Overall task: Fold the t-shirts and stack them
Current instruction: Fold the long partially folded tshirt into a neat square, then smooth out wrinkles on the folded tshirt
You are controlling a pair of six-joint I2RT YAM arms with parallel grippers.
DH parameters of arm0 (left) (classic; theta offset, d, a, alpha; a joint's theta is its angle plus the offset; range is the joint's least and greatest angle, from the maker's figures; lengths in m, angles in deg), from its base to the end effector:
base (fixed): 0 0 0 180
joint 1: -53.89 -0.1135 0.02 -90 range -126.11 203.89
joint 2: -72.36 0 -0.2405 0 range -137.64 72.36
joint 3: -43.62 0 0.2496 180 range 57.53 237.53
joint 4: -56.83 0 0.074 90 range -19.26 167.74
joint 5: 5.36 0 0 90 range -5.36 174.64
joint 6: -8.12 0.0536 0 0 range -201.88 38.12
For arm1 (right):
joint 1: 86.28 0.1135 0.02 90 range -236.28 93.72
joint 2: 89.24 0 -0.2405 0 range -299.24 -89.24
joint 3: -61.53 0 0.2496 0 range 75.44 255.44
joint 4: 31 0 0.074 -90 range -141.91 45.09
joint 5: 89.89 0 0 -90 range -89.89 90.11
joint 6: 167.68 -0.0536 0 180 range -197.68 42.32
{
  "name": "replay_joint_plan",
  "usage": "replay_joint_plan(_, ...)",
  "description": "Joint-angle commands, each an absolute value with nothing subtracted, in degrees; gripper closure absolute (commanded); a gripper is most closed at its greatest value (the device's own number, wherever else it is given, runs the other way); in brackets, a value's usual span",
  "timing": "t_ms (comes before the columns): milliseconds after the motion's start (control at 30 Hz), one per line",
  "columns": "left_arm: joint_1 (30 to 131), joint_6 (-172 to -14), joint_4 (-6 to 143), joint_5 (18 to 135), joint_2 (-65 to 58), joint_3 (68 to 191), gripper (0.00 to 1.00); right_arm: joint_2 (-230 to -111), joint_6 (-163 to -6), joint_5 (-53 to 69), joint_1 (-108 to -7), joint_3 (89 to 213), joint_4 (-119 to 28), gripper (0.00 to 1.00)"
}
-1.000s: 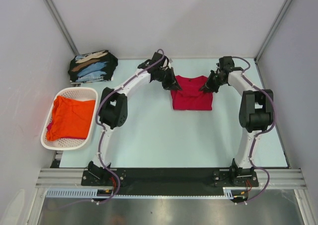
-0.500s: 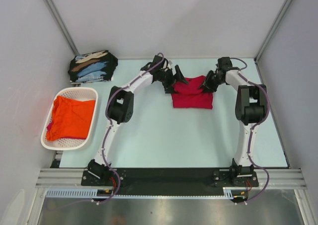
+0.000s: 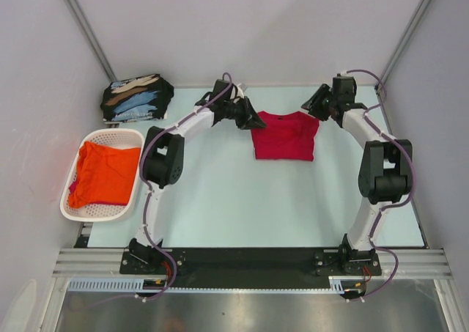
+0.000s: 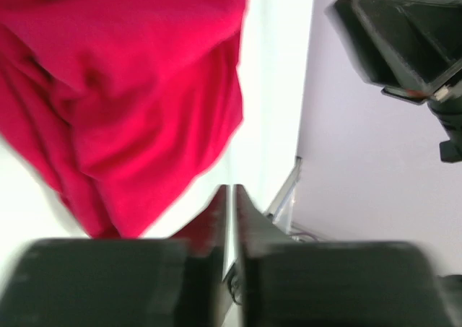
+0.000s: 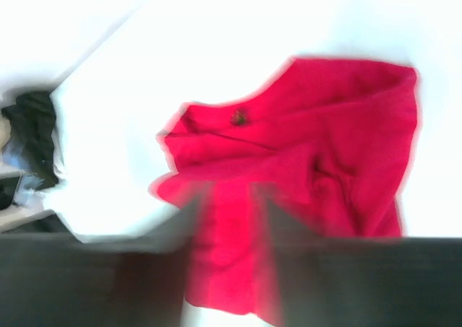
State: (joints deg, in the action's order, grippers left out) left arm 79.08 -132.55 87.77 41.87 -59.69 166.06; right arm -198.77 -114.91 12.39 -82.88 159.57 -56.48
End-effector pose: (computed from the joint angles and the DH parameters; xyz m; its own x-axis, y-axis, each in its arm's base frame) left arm 0.4490 -0.2514 0.1767 -0.9757 -0.1686 -0.1401 0.0389 0.4959 -0.8675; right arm 0.4445 0.0378 0.2144 -0.6157 0.5556 -0.5587 0.1820 0.7902 0.5852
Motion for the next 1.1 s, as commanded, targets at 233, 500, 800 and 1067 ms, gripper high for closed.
replay_joint_plan(233, 82.5, -134.3, 80.0, 36.5, -59.1, 165.4, 1.0, -199.5, -119.7, 29.5, -82.6, 156.7, -48.5, 1.0)
replay_joint_plan(500, 81.9, -135.8, 85.1, 38.0, -71.3, 181.1, 1.0, -209.0, -125.9, 42.8, -82.3, 160.2, -42.9, 1.0)
replay_joint_plan(800, 78.5, -142.0, 82.3, 43.4, -81.3, 190.8, 1.0, -213.2, -127.2, 45.7, -82.9, 162.1, -40.6, 1.0)
replay_joint_plan(1067, 75.7, -148.8, 74.2, 47.7, -88.0, 196.9, 1.0, -222.4, -126.5, 40.0, -83.0, 168.6, -39.8, 1.0)
